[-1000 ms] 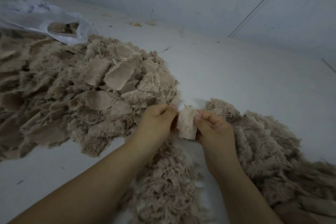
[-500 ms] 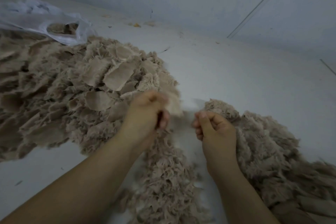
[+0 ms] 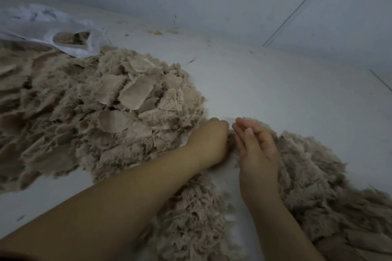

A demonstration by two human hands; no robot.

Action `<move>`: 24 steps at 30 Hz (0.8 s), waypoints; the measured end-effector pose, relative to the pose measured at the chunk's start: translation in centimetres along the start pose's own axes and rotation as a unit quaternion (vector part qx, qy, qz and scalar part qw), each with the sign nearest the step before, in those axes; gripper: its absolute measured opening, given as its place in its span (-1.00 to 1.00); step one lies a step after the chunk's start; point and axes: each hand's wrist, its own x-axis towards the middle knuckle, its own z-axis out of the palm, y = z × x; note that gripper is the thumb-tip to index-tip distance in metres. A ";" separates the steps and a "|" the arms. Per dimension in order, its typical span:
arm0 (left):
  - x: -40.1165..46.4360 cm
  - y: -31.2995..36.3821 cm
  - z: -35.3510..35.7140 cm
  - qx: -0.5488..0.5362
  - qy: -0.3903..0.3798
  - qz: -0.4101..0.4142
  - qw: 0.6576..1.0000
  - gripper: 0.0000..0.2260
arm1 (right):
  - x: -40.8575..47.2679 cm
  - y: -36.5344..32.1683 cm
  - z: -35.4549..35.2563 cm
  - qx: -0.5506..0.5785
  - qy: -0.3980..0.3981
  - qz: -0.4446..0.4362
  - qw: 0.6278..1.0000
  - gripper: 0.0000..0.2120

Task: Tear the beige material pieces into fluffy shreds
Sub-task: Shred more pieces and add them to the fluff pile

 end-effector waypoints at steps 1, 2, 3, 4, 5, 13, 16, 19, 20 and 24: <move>0.3 0.2 0.2 0.014 -0.004 0.015 1.000 -0.74 | 0.1 0.1 -0.1 -0.002 -0.009 0.002 1.000 -0.79; 0.3 0.4 0.2 0.008 -0.009 0.022 1.000 -0.70 | 0.1 0.1 -0.1 -0.005 -0.017 0.005 1.000 -0.78; 0.1 0.5 0.1 -0.005 -0.015 0.026 1.000 -0.69 | 0.2 0.1 -0.2 -0.010 -0.022 0.011 1.000 -0.78; -0.2 0.6 0.2 -0.024 -0.022 0.030 0.999 -0.71 | 0.4 0.1 -0.2 -0.015 -0.024 0.019 0.999 -0.77; -0.4 0.6 0.3 -0.043 -0.027 0.031 0.998 -0.73 | 0.6 0.2 -0.3 -0.019 -0.025 0.033 0.999 -0.76; -3.2 -0.5 -0.5 -0.279 -0.044 -0.084 0.956 -0.79 | 0.7 0.5 -0.5 -0.055 -0.018 0.129 0.990 -0.70; -4.4 -0.9 -0.8 -0.418 -0.059 -0.147 0.895 -0.78 | 0.7 0.6 -0.4 -0.083 -0.007 0.123 0.989 -0.77; -5.2 -1.0 -1.6 -0.489 -0.066 -0.161 0.854 -0.84 | 0.5 0.5 -0.5 -0.125 -0.008 0.102 0.987 -0.76; -5.3 -1.0 -2.0 -0.505 -0.062 -0.159 0.846 -0.84 | 0.4 0.4 -0.4 -0.134 -0.007 0.095 0.986 -0.77; -5.6 -1.3 -3.6 -0.580 -0.041 -0.132 0.803 -0.80 | 0.1 0.2 -0.3 -0.186 -0.007 0.077 0.980 -0.72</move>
